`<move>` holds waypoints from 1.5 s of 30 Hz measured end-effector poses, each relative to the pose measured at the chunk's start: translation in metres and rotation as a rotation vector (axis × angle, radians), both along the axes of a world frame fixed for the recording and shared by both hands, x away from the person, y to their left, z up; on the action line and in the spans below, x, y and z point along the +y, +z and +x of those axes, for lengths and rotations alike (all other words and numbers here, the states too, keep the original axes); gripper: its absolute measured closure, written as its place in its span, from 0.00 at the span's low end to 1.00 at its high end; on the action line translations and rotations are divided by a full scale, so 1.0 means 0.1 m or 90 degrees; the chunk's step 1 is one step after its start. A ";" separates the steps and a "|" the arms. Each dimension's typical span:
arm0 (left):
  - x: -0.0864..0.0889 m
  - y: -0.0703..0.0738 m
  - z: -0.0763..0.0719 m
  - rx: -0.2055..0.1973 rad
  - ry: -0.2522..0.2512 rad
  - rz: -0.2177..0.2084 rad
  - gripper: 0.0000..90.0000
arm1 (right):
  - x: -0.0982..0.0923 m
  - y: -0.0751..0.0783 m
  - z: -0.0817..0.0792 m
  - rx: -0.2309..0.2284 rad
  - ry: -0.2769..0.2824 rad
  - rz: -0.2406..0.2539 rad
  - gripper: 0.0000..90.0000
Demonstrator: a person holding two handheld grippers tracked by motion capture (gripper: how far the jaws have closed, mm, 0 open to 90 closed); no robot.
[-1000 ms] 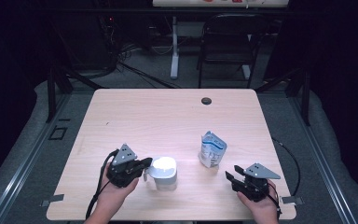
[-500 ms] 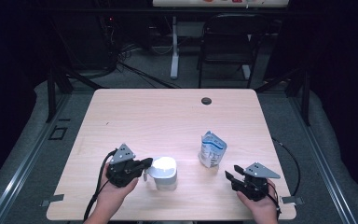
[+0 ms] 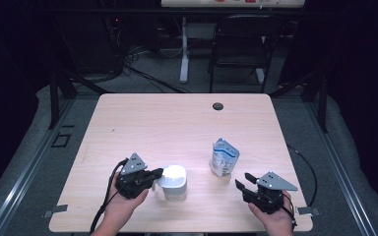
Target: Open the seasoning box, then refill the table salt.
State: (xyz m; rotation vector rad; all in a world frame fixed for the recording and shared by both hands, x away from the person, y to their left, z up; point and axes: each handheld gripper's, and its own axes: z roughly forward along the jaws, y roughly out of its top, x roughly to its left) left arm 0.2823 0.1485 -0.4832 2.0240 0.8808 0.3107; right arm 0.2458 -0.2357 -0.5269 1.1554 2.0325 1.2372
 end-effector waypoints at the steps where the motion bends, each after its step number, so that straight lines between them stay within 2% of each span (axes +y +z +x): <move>1: 0.00 0.01 0.00 0.002 0.001 0.005 1.00 | 0.03 0.03 -0.02 -0.005 0.006 0.001 0.61; 10: 0.03 0.01 -0.01 0.001 0.005 0.016 1.00 | 0.24 0.21 -0.09 -0.024 0.059 -0.013 0.62; 12: 0.02 0.01 -0.02 0.002 0.004 0.017 1.00 | 0.29 0.22 -0.09 -0.027 0.070 -0.007 0.62; 19: 0.00 0.01 -0.02 -0.005 0.005 0.026 1.00 | 0.52 0.32 -0.08 -0.021 0.106 -0.014 0.63; 21: 0.01 0.01 -0.02 -0.004 0.004 0.023 1.00 | 0.59 0.34 -0.07 -0.029 0.107 -0.021 0.62; 24: 0.00 0.01 -0.03 -0.005 0.005 0.025 1.00 | 0.68 0.35 0.00 -0.026 0.116 -0.019 0.61; 32: 0.04 0.00 -0.04 -0.006 0.005 0.024 1.00 | 0.94 0.27 0.15 -0.004 0.144 -0.040 0.61; 33: 0.04 0.00 -0.04 -0.006 0.006 0.021 1.00 | 0.96 0.28 0.16 -0.002 0.149 -0.047 0.61; 37: 0.04 0.00 -0.04 -0.007 0.003 0.024 1.00 | 1.00 0.28 0.19 0.003 0.153 -0.043 0.60; 45: 0.04 0.00 -0.03 -0.005 0.004 0.016 1.00 | 1.06 0.27 0.25 0.018 0.163 -0.055 0.60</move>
